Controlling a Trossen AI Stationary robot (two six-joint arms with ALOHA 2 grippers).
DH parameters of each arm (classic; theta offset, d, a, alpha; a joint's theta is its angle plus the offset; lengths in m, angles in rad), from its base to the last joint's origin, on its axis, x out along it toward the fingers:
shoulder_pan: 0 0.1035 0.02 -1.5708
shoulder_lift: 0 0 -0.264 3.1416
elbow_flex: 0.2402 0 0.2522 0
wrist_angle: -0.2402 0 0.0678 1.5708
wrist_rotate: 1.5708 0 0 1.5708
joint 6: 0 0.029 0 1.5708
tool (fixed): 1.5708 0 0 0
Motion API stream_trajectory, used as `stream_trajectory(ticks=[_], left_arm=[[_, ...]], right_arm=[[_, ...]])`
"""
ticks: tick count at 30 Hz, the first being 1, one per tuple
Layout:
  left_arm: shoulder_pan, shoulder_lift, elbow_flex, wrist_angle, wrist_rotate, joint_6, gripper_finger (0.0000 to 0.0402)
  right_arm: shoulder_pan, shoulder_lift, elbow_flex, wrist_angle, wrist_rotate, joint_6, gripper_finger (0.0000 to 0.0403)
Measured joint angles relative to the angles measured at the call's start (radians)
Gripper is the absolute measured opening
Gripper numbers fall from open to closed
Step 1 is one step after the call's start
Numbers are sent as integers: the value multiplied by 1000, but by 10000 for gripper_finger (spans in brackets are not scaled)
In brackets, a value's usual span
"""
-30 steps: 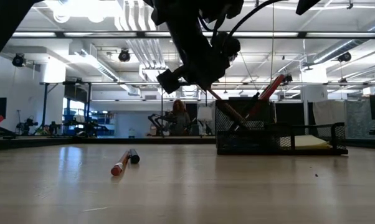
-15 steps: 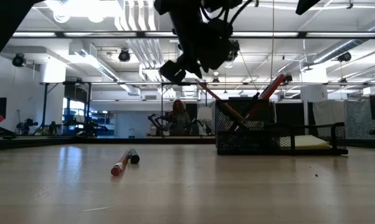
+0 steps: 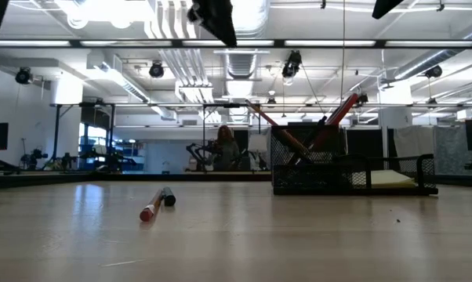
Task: Pick and place office supplies into organizer
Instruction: Put the top pencil into the desk organizer
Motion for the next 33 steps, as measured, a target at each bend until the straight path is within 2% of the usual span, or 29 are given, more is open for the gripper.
stream_trajectory(ticks=[2,4,9,12,13,16,24,33], left_arm=[[97,-51,11,-37,423,-152,82],[181,-95,-13,-17,706,-203,82],[373,-134,-67,-1,1003,-245,82],[471,-94,-122,26,1256,-266,82],[491,-75,-139,31,1311,-266,82],[509,-16,-167,51,1358,-241,82],[494,143,-166,60,1451,-103,82],[466,155,-181,197,1463,-103,82]], right_arm=[[0,0,0,0,0,0,9],[0,0,0,0,1,0,9],[0,1,-2,0,30,0,9],[0,3,-2,12,78,0,9],[0,4,-2,14,98,0,9],[-10,4,-2,16,130,28,9],[-33,4,-2,15,131,117,9],[-33,19,-4,12,131,158,9]])
